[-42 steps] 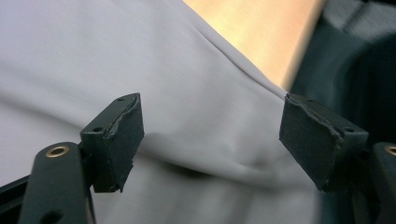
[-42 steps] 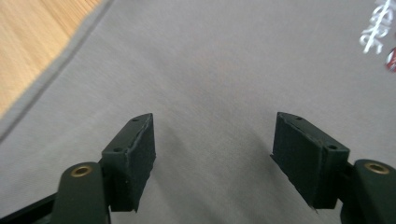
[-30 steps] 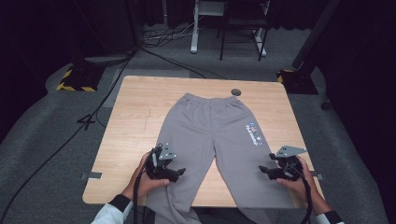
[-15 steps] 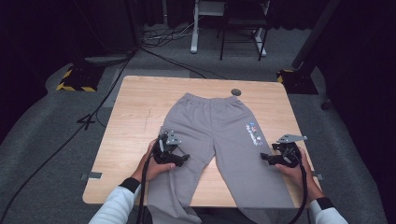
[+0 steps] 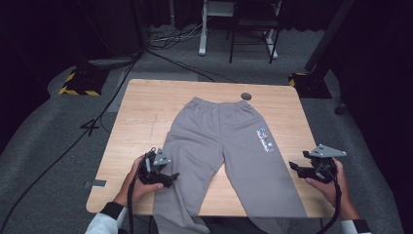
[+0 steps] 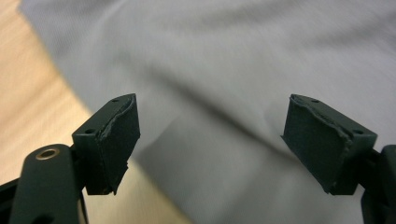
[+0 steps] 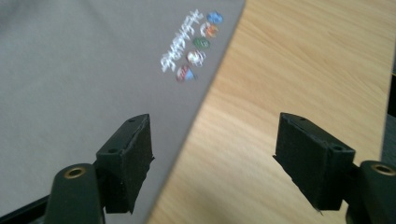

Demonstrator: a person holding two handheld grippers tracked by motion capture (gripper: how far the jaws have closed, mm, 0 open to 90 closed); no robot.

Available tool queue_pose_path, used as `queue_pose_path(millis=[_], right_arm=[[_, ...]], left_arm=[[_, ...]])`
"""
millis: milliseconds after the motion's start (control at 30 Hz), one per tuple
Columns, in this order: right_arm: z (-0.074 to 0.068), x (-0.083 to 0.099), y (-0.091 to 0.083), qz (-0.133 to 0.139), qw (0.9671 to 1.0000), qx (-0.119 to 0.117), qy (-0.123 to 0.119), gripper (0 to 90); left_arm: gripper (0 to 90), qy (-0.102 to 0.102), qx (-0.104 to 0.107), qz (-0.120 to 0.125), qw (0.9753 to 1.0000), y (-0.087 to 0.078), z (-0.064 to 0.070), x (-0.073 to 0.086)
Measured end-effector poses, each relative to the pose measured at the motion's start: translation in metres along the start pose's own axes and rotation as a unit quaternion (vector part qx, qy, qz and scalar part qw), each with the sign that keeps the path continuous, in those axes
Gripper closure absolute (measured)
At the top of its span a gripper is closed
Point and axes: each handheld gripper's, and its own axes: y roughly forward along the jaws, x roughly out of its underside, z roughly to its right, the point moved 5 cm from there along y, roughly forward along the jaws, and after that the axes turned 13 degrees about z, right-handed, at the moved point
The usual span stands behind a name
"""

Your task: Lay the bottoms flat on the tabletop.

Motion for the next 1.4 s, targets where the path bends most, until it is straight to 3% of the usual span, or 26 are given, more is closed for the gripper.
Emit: queue_pose_path(millis=[100,167,300,467,567,667,833,1400], right_arm=[[0.004,0.012,-0.007,-0.006,0.9999,0.007,0.008,26.9],[0.007,0.021,-0.009,-0.013,0.9997,0.017,0.009,26.8],[0.01,0.037,-0.015,-0.021,0.9993,0.024,0.021,26.0],[0.013,0.053,-0.018,-0.023,0.9983,0.027,0.047,25.3],[0.011,0.059,-0.015,-0.024,0.9981,0.022,0.053,23.5],[0.01,0.061,-0.012,-0.017,0.9977,0.011,0.064,21.4],[0.011,0.063,-0.01,-0.001,0.9968,0.012,0.079,19.6],[0.011,0.063,-0.008,-0.001,0.9968,0.013,0.079,19.4]], left_arm=[[18.3,-0.008,-0.006,0.01,0.9999,-0.02,0.002,0.011],[18.8,-0.026,-0.006,0.017,0.9995,-0.029,0.003,0.019],[18.4,-0.011,-0.032,-0.006,0.9994,-0.038,0.005,0.036],[17.8,-0.022,-0.037,0.006,0.9991,-0.045,0.001,0.045],[16.8,-0.051,-0.028,0.018,0.9981,-0.05,-0.003,0.053],[15.7,-0.066,-0.052,0.017,0.9963,-0.057,-0.007,0.058],[15.8,-0.077,-0.078,0.023,0.9937,-0.058,-0.01,0.06],[15.8,-0.076,-0.077,0.024,0.9938,-0.057,-0.01,0.059]])
